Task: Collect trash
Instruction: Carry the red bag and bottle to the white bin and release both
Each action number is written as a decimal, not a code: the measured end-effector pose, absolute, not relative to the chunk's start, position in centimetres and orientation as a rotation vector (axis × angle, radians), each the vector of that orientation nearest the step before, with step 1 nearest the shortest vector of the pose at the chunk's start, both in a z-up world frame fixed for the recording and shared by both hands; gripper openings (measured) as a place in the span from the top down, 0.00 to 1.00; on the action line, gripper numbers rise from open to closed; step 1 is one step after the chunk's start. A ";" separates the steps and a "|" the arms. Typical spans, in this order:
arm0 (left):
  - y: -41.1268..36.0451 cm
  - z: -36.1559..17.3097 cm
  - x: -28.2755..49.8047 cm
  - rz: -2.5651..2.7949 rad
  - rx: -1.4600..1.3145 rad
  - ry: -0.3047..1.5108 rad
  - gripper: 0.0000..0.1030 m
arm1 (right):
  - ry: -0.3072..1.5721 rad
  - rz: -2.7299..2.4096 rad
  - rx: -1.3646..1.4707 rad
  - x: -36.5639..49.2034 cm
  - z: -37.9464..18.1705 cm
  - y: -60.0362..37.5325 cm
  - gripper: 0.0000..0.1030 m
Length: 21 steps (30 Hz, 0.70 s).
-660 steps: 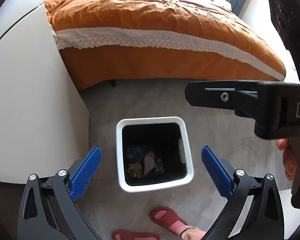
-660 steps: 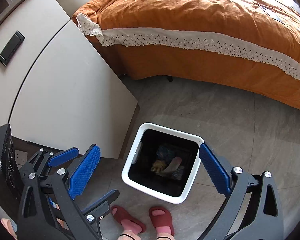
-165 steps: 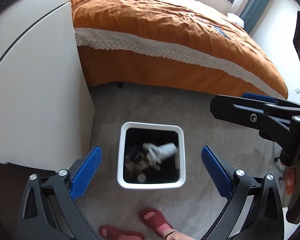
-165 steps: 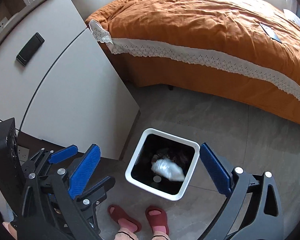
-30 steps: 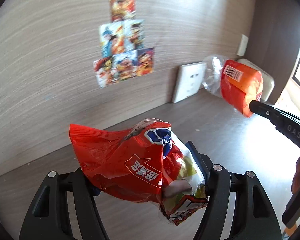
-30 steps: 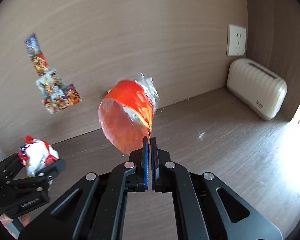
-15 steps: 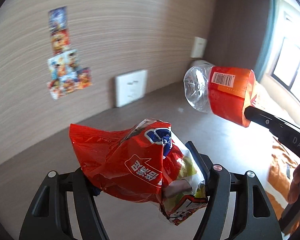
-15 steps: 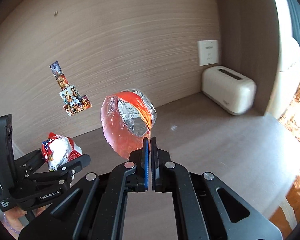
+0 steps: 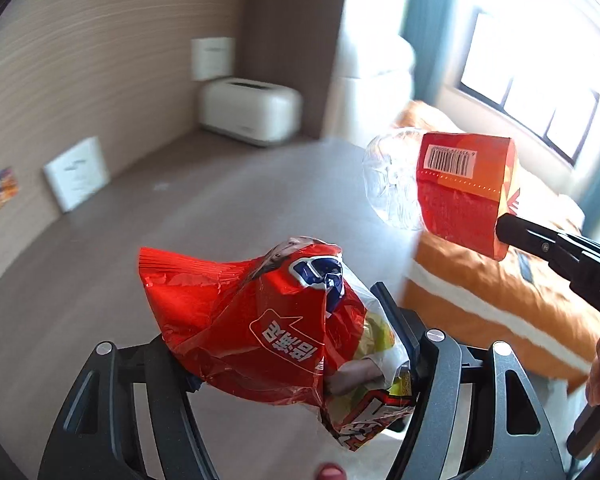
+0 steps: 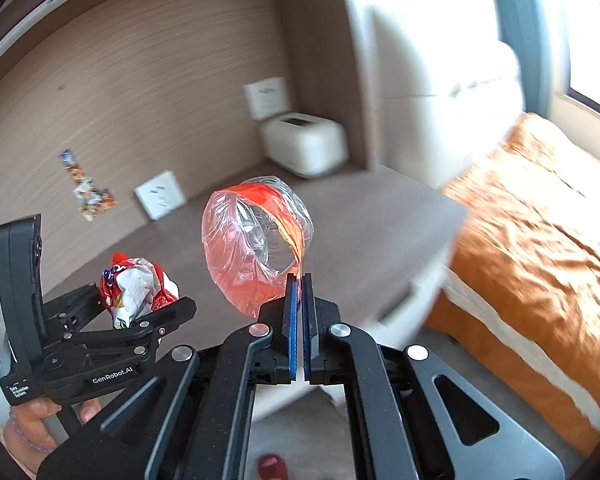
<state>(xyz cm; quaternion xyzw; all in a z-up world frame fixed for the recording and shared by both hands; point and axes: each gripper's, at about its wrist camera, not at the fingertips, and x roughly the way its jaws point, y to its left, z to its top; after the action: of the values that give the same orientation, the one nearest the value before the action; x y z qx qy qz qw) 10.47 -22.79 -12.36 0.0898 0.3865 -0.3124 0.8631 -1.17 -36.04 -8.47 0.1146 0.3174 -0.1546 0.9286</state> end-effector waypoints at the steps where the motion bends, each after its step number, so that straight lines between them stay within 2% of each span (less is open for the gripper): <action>1: -24.3 -12.7 9.7 -0.689 0.208 0.818 0.35 | 0.657 -0.337 0.243 -2.2 -8.8 -36.6 0.97; 10: -33.7 -15.9 2.9 -0.944 0.368 0.848 0.34 | 0.728 -0.532 0.356 -11.3 -12.9 -41.2 0.97; 21: -39.2 -28.1 -1.2 -1.193 0.470 1.019 0.34 | 0.864 -0.657 0.476 -16.0 -22.5 -45.2 0.97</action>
<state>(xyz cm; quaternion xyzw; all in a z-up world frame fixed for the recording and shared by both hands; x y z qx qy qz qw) -1.15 -39.24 -28.06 0.2096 0.4544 -0.5321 0.6830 -15.98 -45.23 -22.52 0.2244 0.4072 -0.3096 0.8294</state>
